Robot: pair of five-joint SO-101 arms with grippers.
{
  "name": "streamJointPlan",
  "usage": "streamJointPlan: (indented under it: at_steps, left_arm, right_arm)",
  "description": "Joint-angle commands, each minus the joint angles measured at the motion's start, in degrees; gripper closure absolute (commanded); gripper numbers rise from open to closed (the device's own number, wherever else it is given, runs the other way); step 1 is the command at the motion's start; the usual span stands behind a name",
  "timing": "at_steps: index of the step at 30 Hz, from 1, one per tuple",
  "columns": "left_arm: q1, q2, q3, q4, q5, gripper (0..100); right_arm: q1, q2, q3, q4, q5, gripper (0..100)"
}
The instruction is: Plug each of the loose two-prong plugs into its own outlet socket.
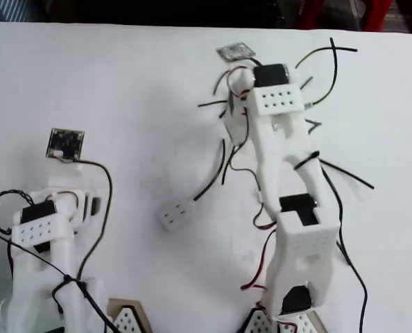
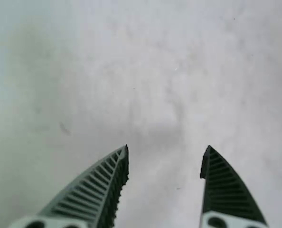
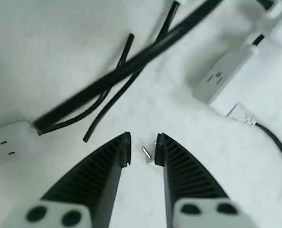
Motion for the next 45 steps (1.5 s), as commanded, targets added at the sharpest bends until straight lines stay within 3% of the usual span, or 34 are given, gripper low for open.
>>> streamJointPlan:
  at_steps: [1, 5, 9, 12, 15, 21, 27, 33, 45]
  left_arm:
    - [-0.5, -1.5, -0.2, -0.6, -0.6, 75]
    - [-0.5, -1.5, -0.2, -0.6, -0.6, 75]
    - [-0.5, -1.5, -0.2, -0.6, -0.6, 75]
    - [-0.5, -1.5, -0.2, -0.6, -0.6, 75]
    - [-0.5, -1.5, -0.2, -0.6, -0.6, 75]
    - [-0.5, -1.5, -0.2, -0.6, -0.6, 75]
    - [-0.5, -1.5, -0.2, -0.6, -0.6, 75]
    - [-0.5, -1.5, -0.2, -0.6, -0.6, 75]
    - [-0.5, -1.5, -0.2, -0.6, -0.6, 75]
  right_arm:
    - [1.9, -5.0, 5.5, 0.5, 0.9, 92.4]
    - [2.8, -8.5, 15.5, 0.2, 8.4, 92.0]
    - [5.7, -9.3, 20.7, -1.9, 11.3, 86.5]
    - [7.9, -8.5, 22.7, -6.9, 11.2, 89.2]
    - [9.0, -7.1, 24.2, -12.4, 11.1, 98.1]
    - [9.5, -2.7, 28.2, -18.5, 3.9, 98.2]
    - [8.4, -1.9, 33.4, -15.3, 4.4, 98.1]
    - [8.6, -6.6, 33.9, 0.4, 16.7, 98.1]
    - [13.7, -28.4, 45.7, 0.5, 20.9, 98.1]
